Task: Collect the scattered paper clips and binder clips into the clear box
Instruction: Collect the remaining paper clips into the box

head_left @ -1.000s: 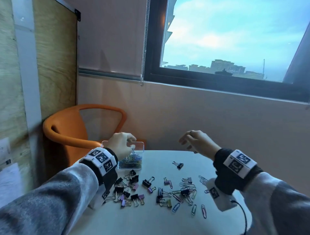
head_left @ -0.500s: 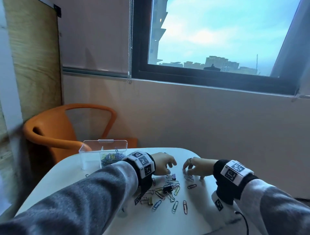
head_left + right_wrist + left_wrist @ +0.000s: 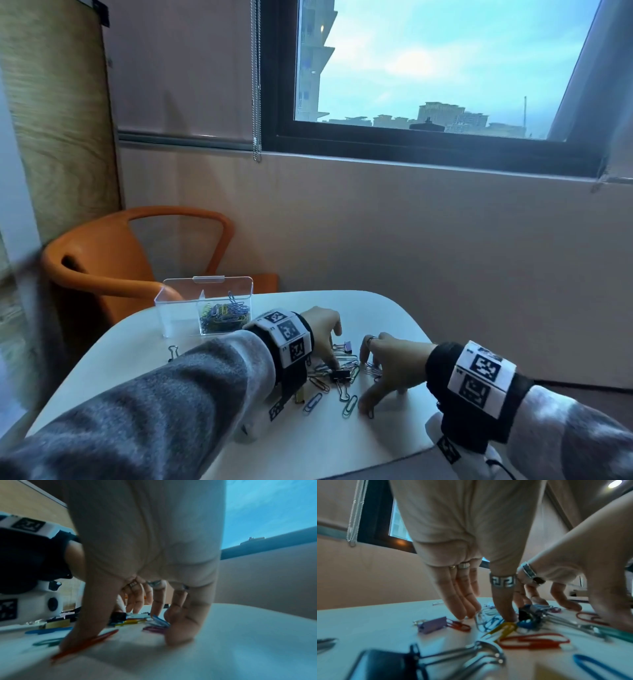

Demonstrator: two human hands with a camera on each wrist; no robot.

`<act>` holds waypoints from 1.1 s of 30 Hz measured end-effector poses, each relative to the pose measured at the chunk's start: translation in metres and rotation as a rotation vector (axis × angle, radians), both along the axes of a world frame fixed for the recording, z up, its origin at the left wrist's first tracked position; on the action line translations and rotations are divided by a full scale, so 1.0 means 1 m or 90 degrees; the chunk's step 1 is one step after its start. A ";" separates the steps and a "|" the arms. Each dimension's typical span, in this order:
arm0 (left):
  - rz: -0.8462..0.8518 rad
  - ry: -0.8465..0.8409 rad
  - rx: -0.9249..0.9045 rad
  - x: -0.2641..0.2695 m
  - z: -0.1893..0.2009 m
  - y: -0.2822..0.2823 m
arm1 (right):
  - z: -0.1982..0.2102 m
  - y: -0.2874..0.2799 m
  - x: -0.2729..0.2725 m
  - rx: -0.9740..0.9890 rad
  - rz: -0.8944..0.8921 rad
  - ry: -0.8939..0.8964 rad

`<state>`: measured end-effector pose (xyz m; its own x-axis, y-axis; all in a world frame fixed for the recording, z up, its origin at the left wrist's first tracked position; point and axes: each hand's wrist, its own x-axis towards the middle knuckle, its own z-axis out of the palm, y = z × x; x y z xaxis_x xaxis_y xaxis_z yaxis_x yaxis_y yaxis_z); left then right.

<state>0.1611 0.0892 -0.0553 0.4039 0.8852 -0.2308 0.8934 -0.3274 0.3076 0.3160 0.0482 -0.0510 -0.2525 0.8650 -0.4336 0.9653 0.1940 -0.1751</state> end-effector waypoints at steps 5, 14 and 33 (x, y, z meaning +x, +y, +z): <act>-0.013 0.020 -0.004 0.003 -0.001 0.002 | -0.005 0.007 -0.002 -0.024 -0.008 0.136; -0.039 0.052 0.004 -0.001 -0.003 -0.004 | -0.004 0.023 0.004 -0.026 0.006 0.185; -0.046 0.103 -0.012 0.005 0.002 -0.009 | -0.004 0.018 -0.001 0.061 0.014 0.128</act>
<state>0.1658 0.0806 -0.0536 0.4224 0.8503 -0.3140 0.9062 -0.3882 0.1678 0.3147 0.0666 -0.0555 -0.3445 0.8932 -0.2890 0.9084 0.2395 -0.3427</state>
